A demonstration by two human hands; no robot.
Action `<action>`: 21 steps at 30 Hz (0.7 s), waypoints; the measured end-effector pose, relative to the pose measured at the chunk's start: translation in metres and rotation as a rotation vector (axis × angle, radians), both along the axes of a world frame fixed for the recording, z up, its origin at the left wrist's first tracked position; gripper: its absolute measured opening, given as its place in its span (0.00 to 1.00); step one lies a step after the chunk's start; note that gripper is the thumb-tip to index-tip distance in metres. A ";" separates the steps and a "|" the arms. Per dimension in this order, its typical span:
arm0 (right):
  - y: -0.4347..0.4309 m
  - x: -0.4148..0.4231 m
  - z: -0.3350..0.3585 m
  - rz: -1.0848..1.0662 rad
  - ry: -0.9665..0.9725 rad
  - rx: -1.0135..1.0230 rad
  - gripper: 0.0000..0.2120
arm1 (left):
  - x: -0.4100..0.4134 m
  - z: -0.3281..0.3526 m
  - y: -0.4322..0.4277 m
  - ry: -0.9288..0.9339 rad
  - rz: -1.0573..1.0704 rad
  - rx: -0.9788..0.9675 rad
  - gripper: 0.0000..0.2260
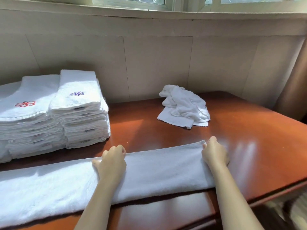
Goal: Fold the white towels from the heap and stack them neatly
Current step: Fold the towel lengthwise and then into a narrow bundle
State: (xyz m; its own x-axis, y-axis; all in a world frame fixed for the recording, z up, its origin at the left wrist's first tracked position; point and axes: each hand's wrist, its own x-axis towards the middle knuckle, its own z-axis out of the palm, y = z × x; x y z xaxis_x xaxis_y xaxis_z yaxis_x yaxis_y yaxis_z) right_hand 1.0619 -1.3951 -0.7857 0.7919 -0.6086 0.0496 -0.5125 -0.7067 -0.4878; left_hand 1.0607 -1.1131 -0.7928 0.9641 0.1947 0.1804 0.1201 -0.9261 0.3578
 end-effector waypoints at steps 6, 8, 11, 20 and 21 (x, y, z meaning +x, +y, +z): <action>0.019 0.000 0.001 -0.065 -0.040 -0.082 0.10 | 0.004 -0.009 -0.003 -0.142 0.052 0.037 0.04; 0.028 0.000 0.005 -0.041 -0.060 -0.150 0.11 | 0.006 -0.009 -0.003 -0.162 0.016 -0.028 0.03; 0.054 0.001 0.012 0.150 -0.047 -0.189 0.13 | 0.008 -0.008 -0.002 -0.160 0.014 -0.075 0.05; 0.156 -0.026 -0.013 0.753 0.032 -0.339 0.15 | 0.009 -0.004 0.017 0.009 -0.242 -0.226 0.09; 0.160 -0.026 -0.015 0.730 0.028 -0.362 0.15 | 0.007 -0.004 0.019 0.030 -0.257 -0.221 0.10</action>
State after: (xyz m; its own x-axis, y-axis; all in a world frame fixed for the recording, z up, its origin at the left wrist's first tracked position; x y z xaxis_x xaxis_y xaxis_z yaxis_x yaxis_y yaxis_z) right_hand 1.0354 -1.2352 -0.8005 0.9867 0.1110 0.1185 0.1292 -0.9788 -0.1592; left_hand 1.0677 -1.0943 -0.7967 0.9909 -0.0241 0.1322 -0.0939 -0.8280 0.5528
